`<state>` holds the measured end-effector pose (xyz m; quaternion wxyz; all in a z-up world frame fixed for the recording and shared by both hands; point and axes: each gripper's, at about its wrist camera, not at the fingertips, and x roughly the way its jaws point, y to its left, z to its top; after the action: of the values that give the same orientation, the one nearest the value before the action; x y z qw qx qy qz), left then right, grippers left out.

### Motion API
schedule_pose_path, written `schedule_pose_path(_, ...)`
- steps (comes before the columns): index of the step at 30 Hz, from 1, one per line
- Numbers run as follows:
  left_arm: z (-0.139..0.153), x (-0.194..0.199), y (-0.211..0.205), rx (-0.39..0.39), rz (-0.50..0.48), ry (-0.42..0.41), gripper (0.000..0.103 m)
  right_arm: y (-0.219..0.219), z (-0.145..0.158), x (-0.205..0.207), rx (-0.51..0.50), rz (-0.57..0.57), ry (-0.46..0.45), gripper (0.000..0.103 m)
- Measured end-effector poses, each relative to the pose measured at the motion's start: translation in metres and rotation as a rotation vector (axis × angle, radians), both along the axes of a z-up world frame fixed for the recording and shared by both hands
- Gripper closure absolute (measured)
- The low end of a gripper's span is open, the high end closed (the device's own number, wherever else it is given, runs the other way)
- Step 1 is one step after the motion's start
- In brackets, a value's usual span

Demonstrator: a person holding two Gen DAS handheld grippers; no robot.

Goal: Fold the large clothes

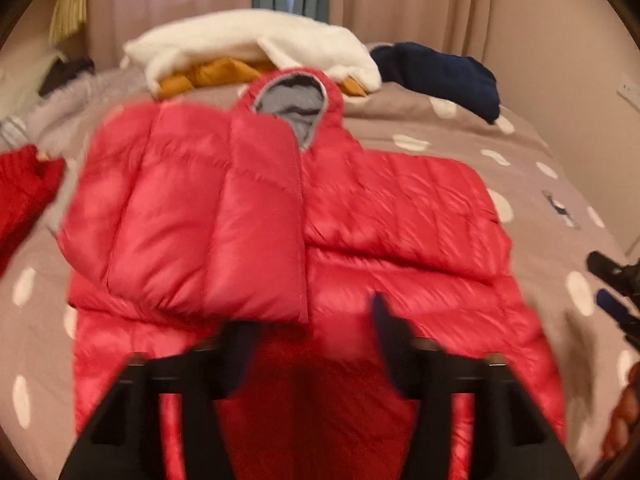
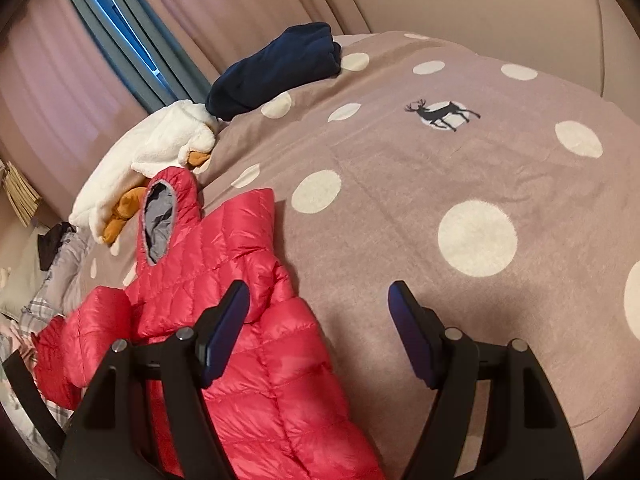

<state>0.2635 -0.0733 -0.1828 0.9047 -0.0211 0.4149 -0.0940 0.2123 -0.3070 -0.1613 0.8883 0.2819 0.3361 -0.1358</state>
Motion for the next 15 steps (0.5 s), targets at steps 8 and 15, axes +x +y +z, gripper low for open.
schedule_pose_path(8, 0.052, -0.049, 0.040, -0.204, 0.101, -0.172, 0.009, -0.006, -0.002, 0.000, -0.012, -0.019, 0.015, 0.030)
schedule_pose_path(15, 0.029, -0.051, 0.124, -0.293, 0.362, -0.155, 0.009, 0.006, -0.005, 0.005, -0.052, 0.013, 0.036, 0.030)
